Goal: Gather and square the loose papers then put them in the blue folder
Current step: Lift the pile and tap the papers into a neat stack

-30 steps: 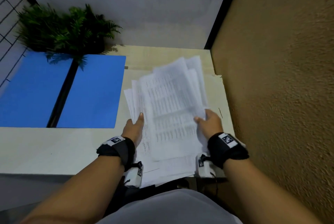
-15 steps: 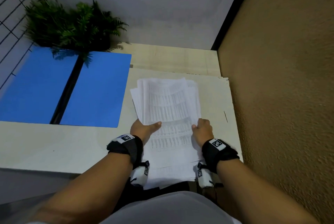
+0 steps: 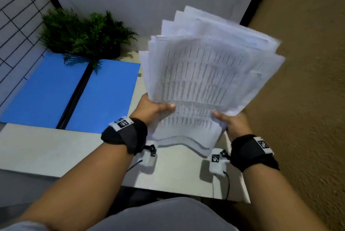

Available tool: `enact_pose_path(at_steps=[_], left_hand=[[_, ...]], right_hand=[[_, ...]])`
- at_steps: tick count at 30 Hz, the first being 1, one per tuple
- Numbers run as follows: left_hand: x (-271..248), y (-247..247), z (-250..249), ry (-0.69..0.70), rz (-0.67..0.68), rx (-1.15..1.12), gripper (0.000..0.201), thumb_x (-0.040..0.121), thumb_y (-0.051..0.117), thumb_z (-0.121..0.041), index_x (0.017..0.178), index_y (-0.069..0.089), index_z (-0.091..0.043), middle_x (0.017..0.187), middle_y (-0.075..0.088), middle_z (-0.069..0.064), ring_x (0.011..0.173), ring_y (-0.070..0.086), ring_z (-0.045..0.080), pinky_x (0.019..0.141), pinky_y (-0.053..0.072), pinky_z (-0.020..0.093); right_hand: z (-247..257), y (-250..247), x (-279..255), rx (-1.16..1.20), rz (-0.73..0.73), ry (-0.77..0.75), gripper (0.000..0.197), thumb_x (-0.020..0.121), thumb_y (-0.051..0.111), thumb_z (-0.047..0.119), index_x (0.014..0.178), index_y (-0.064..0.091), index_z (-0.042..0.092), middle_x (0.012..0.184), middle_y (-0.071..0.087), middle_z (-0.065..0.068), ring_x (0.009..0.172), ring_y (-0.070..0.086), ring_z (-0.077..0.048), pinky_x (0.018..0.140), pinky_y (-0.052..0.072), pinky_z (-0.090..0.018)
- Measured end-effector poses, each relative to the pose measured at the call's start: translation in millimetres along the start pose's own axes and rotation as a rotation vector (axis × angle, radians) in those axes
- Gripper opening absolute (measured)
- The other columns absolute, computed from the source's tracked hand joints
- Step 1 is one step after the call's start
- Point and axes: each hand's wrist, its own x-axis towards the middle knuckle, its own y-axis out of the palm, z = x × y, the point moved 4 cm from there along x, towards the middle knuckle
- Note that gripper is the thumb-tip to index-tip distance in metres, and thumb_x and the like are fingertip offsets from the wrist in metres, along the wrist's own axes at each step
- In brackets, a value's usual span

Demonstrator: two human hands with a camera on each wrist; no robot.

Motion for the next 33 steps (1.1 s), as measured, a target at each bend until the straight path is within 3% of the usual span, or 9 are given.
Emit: enact_pose_path(at_steps=[2,5,8,10,13,16,22,27,33], left_hand=[[2.4,3.8,-27.9,0.092,-0.04,0.073,0.045,0.065,0.083,0.008,0.102,0.068,-0.013,0.098,0.075,0.003,0.087,0.074,0.014,0.077,0.061,0.03],[6.9,2.3,-47.1,0.182,-0.103,0.114,0.058,0.056,0.089,0.005,0.102,0.063,-0.018,0.092,0.068,-0.012,0.083,0.064,0.001,0.065,0.055,0.012],[5.4,-7.0,-42.7,0.17,-0.094,0.111,0.053,0.05,0.091,-0.002,0.094,0.069,-0.023,0.085,0.075,-0.015,0.081,0.069,0.001,0.068,0.055,0.015],[3.7,-15.2,-35.7,0.151,-0.065,0.104,0.054,0.045,0.092,-0.009,0.094,0.074,-0.023,0.092,0.079,-0.009,0.088,0.073,0.006,0.076,0.057,0.024],[2.2,-17.2,-32.0,0.119,0.026,0.096,0.079,0.043,0.092,-0.016,0.118,0.067,-0.012,0.11,0.076,0.004,0.103,0.072,0.018,0.082,0.059,0.031],[0.4,-11.6,-29.3,0.113,0.104,0.088,0.082,0.045,0.091,-0.015,0.122,0.064,-0.013,0.113,0.075,0.005,0.106,0.071,0.02,0.082,0.058,0.03],[2.7,-19.9,-26.7,0.094,0.195,0.105,0.078,0.054,0.089,-0.009,0.127,0.062,-0.013,0.117,0.073,0.006,0.11,0.069,0.022,0.092,0.056,0.037],[7.6,-15.2,-26.3,0.06,0.266,0.129,0.069,0.055,0.087,-0.003,0.118,0.066,-0.018,0.112,0.075,0.004,0.107,0.07,0.02,0.085,0.057,0.031],[14.3,-10.0,-29.6,0.093,0.32,0.137,0.079,0.053,0.091,-0.01,0.126,0.062,-0.014,0.118,0.073,0.007,0.112,0.067,0.023,0.087,0.057,0.032]], right_hand=[[26.0,1.6,5.2,-0.09,-0.09,-0.096,0.036,0.069,0.081,0.003,0.102,0.067,-0.001,0.08,0.077,0.004,0.075,0.072,-0.017,0.078,0.058,-0.033],[48.6,12.2,1.0,-0.296,-0.134,-0.175,0.076,0.053,0.09,0.04,0.113,0.066,0.0,0.115,0.07,-0.009,0.102,0.065,-0.022,0.092,0.051,-0.039],[48.4,15.9,-10.9,-0.144,-0.07,-0.13,0.042,0.069,0.084,0.006,0.107,0.065,0.005,0.105,0.068,0.0,0.089,0.071,-0.013,0.069,0.057,-0.019],[42.1,15.3,-19.6,-0.105,-0.042,-0.127,0.045,0.065,0.083,-0.006,0.107,0.068,0.002,0.098,0.073,0.0,0.088,0.073,-0.01,0.072,0.06,-0.019],[37.5,18.0,-23.7,-0.032,-0.001,-0.181,0.061,0.061,0.086,-0.003,0.119,0.064,-0.001,0.112,0.073,-0.014,0.104,0.071,-0.028,0.09,0.057,-0.044],[35.3,28.2,-27.4,0.015,0.044,-0.204,0.079,0.054,0.093,0.008,0.125,0.059,0.002,0.12,0.069,-0.017,0.11,0.068,-0.033,0.092,0.054,-0.053],[37.1,25.0,-38.1,0.012,-0.058,-0.251,0.085,0.043,0.093,0.02,0.12,0.061,0.001,0.113,0.072,-0.016,0.105,0.07,-0.031,0.079,0.06,-0.037],[36.0,33.6,-46.3,-0.027,-0.046,-0.273,0.084,0.039,0.093,0.021,0.116,0.065,0.004,0.112,0.072,-0.016,0.105,0.07,-0.031,0.081,0.059,-0.042],[46.1,35.8,-60.1,0.024,-0.065,-0.403,0.071,0.049,0.088,0.016,0.115,0.065,0.012,0.11,0.073,-0.009,0.104,0.069,-0.028,0.075,0.059,-0.031]])
